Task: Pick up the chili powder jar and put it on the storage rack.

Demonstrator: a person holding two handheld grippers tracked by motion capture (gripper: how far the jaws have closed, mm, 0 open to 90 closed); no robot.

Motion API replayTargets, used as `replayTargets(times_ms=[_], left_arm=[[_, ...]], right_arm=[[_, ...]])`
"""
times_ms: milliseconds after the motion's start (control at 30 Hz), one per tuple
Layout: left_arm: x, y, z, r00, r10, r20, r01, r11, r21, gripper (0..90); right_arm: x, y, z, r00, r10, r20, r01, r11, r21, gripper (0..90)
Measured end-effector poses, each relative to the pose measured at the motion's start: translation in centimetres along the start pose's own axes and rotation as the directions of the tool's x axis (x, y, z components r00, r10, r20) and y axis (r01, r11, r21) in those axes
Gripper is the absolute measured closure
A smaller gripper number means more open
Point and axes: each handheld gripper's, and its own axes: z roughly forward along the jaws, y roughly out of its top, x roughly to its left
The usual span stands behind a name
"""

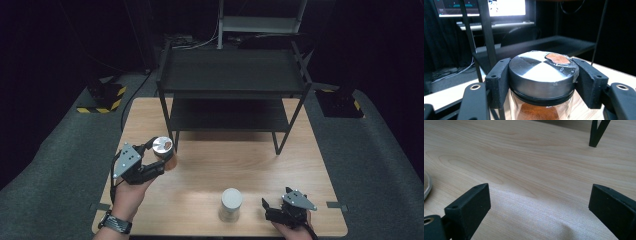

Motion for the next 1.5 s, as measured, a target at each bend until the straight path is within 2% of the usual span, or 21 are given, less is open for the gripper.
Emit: replayTargets(times_ms=[133,167,333,567,633,767,1067,1200,1500], left_arm=[[-0.2,0.9,-0.1,1.0,-0.005,0.001,0.005,0.9999,-0.015,34.6],[-0.4,1.6,-0.1,1.0,-0.002,-0.001,0.002,0.9998,-0.022,34.6],[-0.6,3.0,0.0,1.0,0.009,-0.004,-0.009,0.9994,-0.035,34.6],[-0.8,5.0,0.6,0.9999,0.014,0.01,-0.013,0.9965,-0.082,34.7],[-0.8,6.0,1.0,0.9997,0.005,0.022,-0.002,0.9955,-0.095,34.6],[-0.8,7.3,1.6,0.9995,0.014,0.029,-0.011,0.9941,-0.108,34.6],[-0.7,10.5,3.7,0.9994,-0.001,0.034,0.006,0.9905,-0.137,34.6],[-0.9,12.3,4.9,0.9995,0.016,0.026,-0.012,0.9891,-0.147,34.6],[-0.9,14.5,7.1,0.9999,0.001,0.016,0.002,0.9853,-0.171,34.6]], right_arm=[[0.0,0.0,0.0,1.0,0.001,0.0,-0.001,1.0,0.002,3.4],[0.0,0.0,0.0,1.0,0.0,0.0,0.0,1.0,0.001,3.5],[0.0,0.0,0.0,1.0,0.0,-0.002,0.0,1.0,0.0,3.5],[-0.1,0.0,0.0,1.0,0.003,-0.005,-0.003,1.0,-0.002,3.7],[-0.1,0.0,0.0,1.0,0.003,-0.005,-0.003,1.0,0.001,3.8],[-0.1,0.0,0.0,1.0,0.003,-0.005,-0.003,1.0,-0.002,3.7],[-0.2,-0.1,0.0,1.0,0.003,-0.008,-0.003,1.0,-0.004,3.8],[-0.2,-0.1,0.0,0.9999,0.003,-0.01,-0.003,1.0,-0.003,3.9],[-0.3,-0.1,-0.1,0.9999,0.004,-0.014,-0.004,1.0,-0.005,3.9]])
